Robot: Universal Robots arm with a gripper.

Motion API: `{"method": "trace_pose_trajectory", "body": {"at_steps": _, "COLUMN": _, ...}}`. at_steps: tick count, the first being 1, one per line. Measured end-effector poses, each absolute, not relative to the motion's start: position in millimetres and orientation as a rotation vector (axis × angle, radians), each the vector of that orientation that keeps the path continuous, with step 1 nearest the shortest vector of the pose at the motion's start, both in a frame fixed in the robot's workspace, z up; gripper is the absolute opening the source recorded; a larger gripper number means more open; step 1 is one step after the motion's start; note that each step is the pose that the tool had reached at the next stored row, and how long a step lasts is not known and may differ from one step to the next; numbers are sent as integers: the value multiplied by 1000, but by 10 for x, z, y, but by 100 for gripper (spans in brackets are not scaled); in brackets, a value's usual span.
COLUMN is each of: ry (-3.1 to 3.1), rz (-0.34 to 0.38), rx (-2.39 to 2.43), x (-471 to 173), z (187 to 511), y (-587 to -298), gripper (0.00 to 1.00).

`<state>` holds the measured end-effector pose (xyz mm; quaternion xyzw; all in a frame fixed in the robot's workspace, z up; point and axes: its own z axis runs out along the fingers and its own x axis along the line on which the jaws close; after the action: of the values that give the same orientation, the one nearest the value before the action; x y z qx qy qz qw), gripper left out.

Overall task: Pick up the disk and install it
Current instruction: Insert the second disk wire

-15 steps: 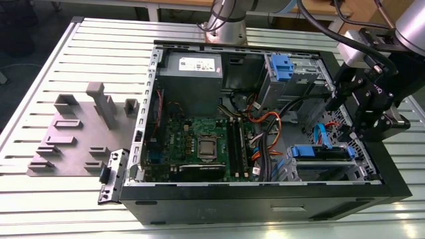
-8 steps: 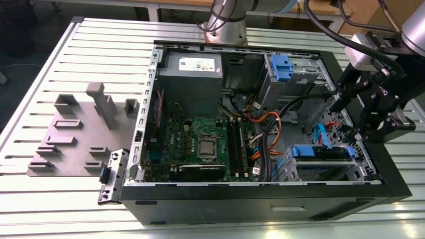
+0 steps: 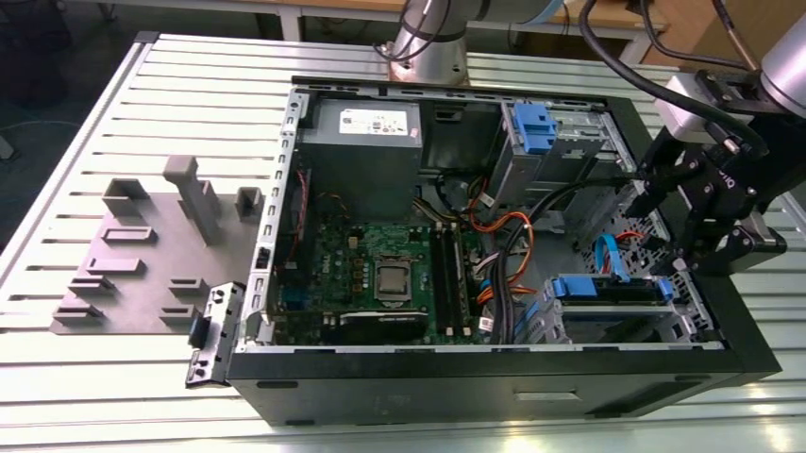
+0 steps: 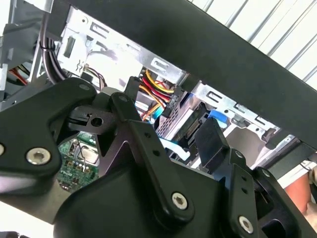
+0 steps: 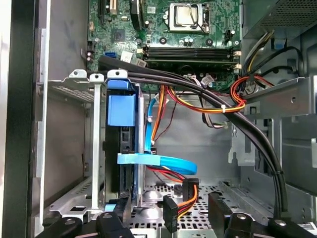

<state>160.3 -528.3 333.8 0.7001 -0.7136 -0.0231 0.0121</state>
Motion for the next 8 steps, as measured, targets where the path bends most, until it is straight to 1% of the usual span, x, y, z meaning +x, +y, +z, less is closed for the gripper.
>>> {"method": "trace_pose_trajectory", "body": {"at_steps": 8, "ry": -2222, "rz": -77, "rx": 2180, "x": 1650, "z": 3331, "y": -5283, "gripper": 72}}
